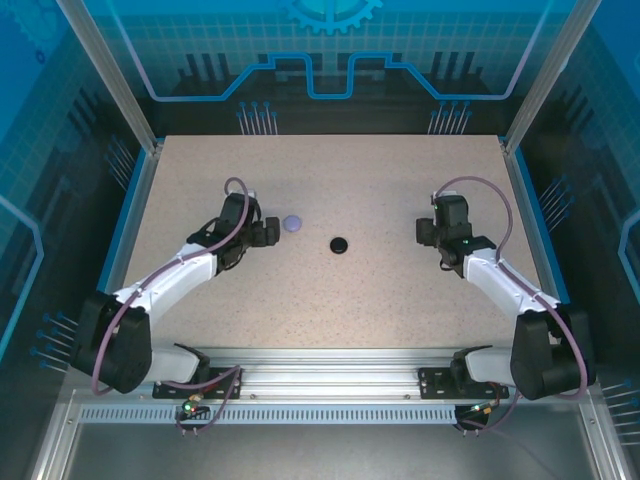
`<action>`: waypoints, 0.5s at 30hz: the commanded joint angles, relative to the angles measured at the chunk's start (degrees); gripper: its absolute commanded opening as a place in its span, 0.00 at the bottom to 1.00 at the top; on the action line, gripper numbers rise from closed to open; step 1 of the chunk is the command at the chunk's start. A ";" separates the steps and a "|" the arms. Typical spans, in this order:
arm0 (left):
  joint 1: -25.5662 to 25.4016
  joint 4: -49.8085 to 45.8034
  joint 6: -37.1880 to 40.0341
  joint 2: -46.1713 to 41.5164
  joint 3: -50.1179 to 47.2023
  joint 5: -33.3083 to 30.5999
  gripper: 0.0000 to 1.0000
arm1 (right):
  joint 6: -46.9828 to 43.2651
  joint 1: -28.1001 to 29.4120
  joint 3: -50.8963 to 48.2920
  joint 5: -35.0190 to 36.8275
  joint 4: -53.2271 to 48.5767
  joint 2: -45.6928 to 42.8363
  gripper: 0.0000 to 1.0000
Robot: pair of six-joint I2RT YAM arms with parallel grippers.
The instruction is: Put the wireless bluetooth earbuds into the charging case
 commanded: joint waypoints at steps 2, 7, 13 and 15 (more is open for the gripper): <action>1.52 9.91 3.97 -3.34 -5.06 -7.18 0.99 | -1.31 -1.78 -2.50 1.50 8.15 0.92 0.69; 4.60 16.59 6.96 -4.13 -9.37 -7.60 0.99 | -2.47 -2.60 -4.75 1.69 14.27 2.53 0.70; 7.88 26.56 13.63 -3.71 -14.28 -4.56 0.99 | -5.78 -2.93 -9.60 -0.15 25.63 3.02 0.70; 9.05 29.75 14.97 -3.02 -16.04 -2.49 0.99 | -6.53 -3.05 -11.33 -0.68 29.04 2.87 0.70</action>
